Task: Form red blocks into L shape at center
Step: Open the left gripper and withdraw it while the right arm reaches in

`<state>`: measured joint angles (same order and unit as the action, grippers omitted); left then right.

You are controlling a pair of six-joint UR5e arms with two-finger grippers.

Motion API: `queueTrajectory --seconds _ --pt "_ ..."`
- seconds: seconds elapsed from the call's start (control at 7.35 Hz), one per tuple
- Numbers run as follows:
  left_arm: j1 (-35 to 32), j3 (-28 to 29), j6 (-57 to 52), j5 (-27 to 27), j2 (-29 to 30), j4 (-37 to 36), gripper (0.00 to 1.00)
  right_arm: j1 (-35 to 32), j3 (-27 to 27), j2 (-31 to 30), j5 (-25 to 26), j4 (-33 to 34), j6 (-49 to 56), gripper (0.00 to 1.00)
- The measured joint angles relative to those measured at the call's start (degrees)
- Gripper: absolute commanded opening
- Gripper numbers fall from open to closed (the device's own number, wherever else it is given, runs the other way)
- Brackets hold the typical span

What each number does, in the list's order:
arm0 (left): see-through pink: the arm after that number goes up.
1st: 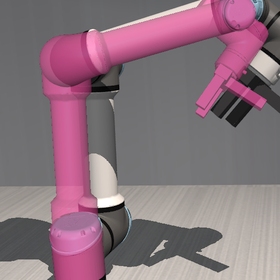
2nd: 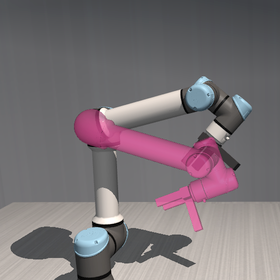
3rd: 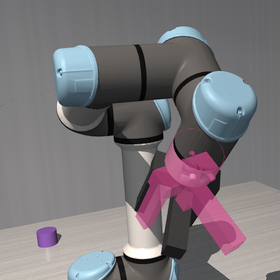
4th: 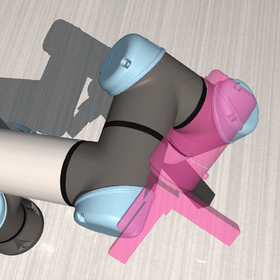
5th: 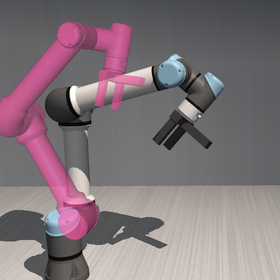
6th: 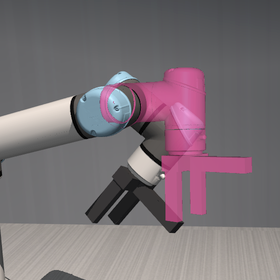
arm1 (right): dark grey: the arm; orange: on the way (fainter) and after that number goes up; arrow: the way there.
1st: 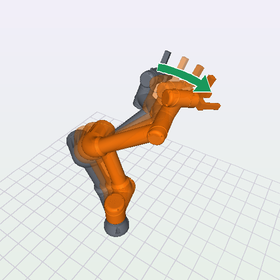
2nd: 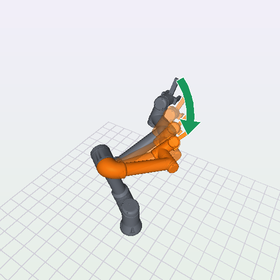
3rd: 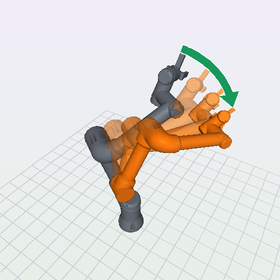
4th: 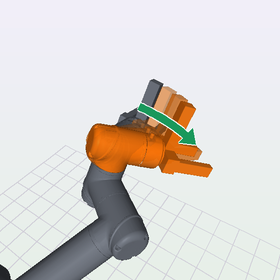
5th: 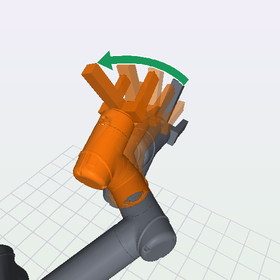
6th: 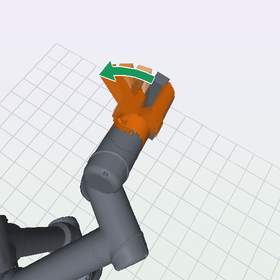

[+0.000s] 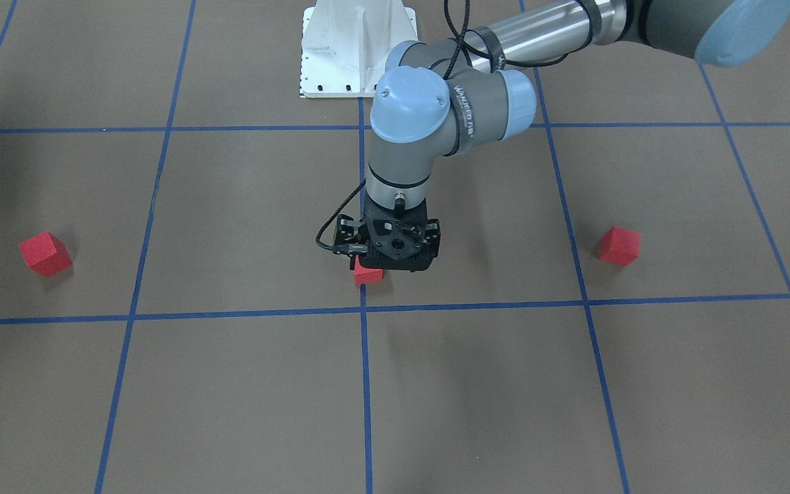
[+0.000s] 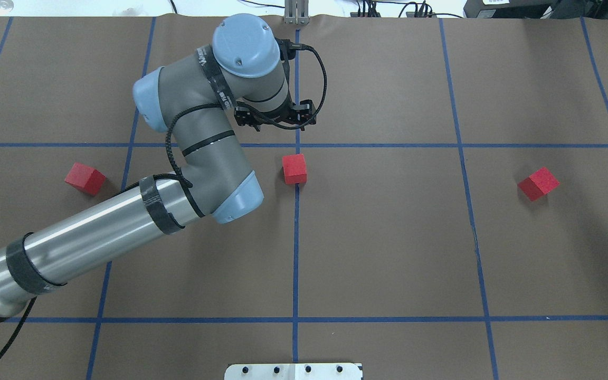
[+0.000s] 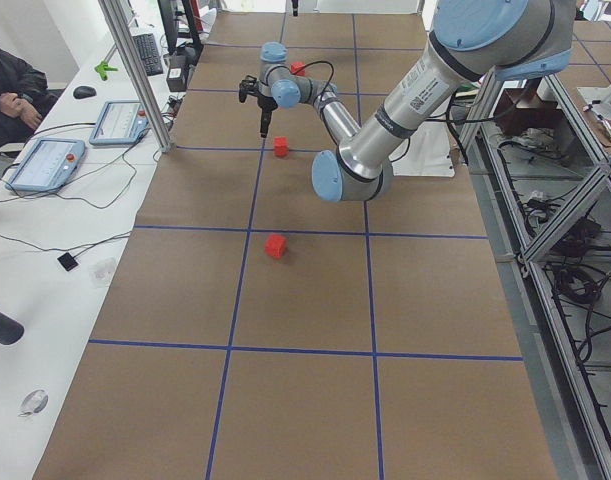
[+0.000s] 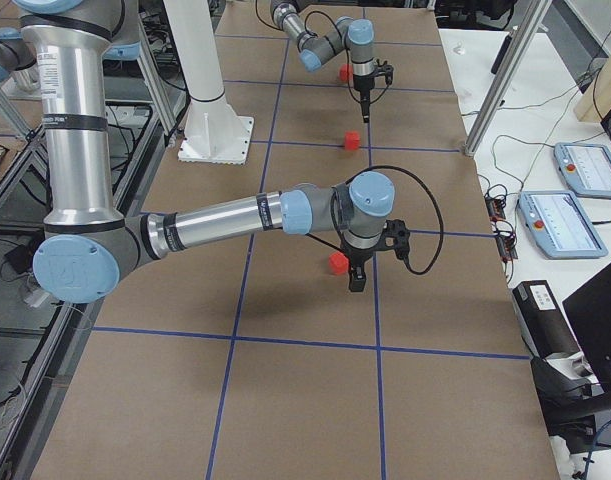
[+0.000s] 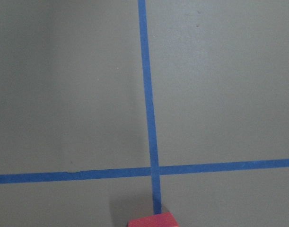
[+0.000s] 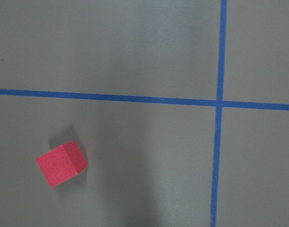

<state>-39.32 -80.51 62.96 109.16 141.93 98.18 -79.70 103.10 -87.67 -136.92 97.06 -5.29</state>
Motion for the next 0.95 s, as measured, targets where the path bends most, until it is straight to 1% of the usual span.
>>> queueTrajectory --seconds 0.14,0.27,0.41,0.54,0.68,0.95 --pt "-2.1 -4.0 -2.1 1.7 -3.7 0.0 0.99 3.6 0.1 0.8 0.8 -0.3 0.0 0.99" --pt "-4.9 -8.6 -5.3 3.7 -8.7 -0.1 0.99 6.6 0.2 1.1 2.1 -2.2 0.1 0.99" --pt "-8.7 -12.6 -9.7 6.6 -13.6 -0.1 0.99 8.5 -0.3 1.0 2.8 -6.1 0.0 0.99" --pt "-12.6 -15.5 -14.5 9.6 -18.0 0.0 0.99 9.6 -1.3 0.8 3.0 -10.0 0.0 0.99" --pt "-15.9 -17.7 -19.2 11.8 -22.0 0.1 0.99 10.5 -2.3 0.7 3.1 -12.5 -0.1 0.99" --pt "-19.5 -21.3 -25.8 13.4 -28.7 0.5 0.99 13.2 -3.6 0.7 3.2 -14.3 0.1 0.99"
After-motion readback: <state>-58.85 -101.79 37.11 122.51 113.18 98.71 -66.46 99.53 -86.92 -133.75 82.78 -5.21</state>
